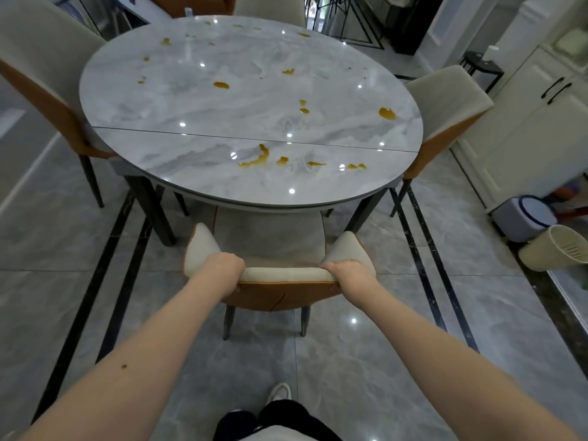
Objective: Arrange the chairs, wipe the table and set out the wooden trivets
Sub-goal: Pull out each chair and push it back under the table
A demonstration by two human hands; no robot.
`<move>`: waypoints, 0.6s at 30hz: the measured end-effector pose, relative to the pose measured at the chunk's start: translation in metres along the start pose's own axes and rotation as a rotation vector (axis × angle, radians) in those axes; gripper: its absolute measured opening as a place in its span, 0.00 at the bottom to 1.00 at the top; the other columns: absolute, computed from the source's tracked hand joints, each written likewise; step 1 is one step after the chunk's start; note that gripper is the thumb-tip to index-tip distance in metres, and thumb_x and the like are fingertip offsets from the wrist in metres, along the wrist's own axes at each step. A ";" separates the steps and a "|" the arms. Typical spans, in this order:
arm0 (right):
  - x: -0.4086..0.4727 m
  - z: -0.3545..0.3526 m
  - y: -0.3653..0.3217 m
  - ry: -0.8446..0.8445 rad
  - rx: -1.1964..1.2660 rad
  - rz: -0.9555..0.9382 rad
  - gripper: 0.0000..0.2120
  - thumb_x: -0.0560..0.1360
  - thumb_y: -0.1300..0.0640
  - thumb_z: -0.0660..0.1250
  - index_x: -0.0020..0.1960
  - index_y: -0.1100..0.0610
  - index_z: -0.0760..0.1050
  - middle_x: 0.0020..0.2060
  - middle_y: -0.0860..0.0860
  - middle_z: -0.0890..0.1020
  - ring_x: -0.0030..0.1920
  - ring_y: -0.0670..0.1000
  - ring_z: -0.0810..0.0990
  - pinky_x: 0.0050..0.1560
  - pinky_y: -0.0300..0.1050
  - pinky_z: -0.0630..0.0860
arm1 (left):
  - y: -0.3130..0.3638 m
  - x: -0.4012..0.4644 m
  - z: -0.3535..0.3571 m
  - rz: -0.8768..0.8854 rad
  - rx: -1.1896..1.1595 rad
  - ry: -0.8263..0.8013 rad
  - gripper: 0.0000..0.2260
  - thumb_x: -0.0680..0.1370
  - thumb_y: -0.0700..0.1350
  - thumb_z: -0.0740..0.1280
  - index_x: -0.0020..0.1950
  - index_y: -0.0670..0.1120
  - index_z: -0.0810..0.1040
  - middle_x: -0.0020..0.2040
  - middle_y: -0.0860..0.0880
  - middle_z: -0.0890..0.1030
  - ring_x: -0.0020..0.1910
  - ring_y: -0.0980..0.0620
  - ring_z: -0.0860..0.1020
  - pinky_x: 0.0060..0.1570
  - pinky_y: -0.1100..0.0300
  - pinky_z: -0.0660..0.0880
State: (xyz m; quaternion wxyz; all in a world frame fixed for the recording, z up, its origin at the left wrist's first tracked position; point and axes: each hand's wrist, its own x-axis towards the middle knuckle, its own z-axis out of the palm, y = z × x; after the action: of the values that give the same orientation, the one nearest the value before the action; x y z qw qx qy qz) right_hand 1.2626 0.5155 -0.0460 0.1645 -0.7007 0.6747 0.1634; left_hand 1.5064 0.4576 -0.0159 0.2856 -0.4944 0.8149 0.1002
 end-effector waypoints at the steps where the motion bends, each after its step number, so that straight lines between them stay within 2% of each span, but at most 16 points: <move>1: 0.001 0.001 0.001 -0.006 0.003 -0.003 0.22 0.76 0.60 0.62 0.69 0.47 0.67 0.58 0.52 0.79 0.59 0.56 0.76 0.62 0.50 0.71 | 0.001 0.000 0.000 -0.006 -0.007 -0.001 0.15 0.76 0.46 0.67 0.62 0.45 0.76 0.56 0.47 0.79 0.55 0.48 0.78 0.55 0.57 0.74; 4: 0.004 0.001 0.004 -0.009 -0.013 -0.005 0.22 0.76 0.60 0.63 0.67 0.47 0.67 0.56 0.52 0.80 0.58 0.56 0.77 0.63 0.51 0.71 | 0.003 0.000 -0.002 -0.010 -0.013 -0.005 0.16 0.76 0.47 0.68 0.62 0.45 0.75 0.57 0.46 0.79 0.57 0.47 0.77 0.55 0.57 0.74; 9: 0.002 0.001 0.002 0.011 -0.002 0.034 0.21 0.76 0.63 0.61 0.67 0.48 0.68 0.57 0.52 0.79 0.60 0.56 0.76 0.71 0.55 0.60 | 0.007 -0.004 -0.002 -0.021 -0.038 0.000 0.17 0.76 0.48 0.68 0.63 0.44 0.75 0.58 0.46 0.78 0.58 0.47 0.77 0.56 0.56 0.73; 18: -0.004 0.003 -0.006 0.015 -0.025 0.081 0.20 0.76 0.64 0.63 0.66 0.50 0.69 0.57 0.52 0.79 0.62 0.56 0.75 0.73 0.56 0.57 | 0.010 -0.014 0.007 -0.015 -0.055 0.009 0.15 0.77 0.49 0.67 0.62 0.45 0.75 0.57 0.46 0.79 0.57 0.47 0.77 0.56 0.56 0.73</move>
State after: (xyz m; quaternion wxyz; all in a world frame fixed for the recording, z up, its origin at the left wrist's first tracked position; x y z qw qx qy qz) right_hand 1.2683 0.5208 -0.0471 0.1440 -0.6759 0.7017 0.1734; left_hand 1.5057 0.4762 -0.0152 0.2690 -0.5085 0.8093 0.1185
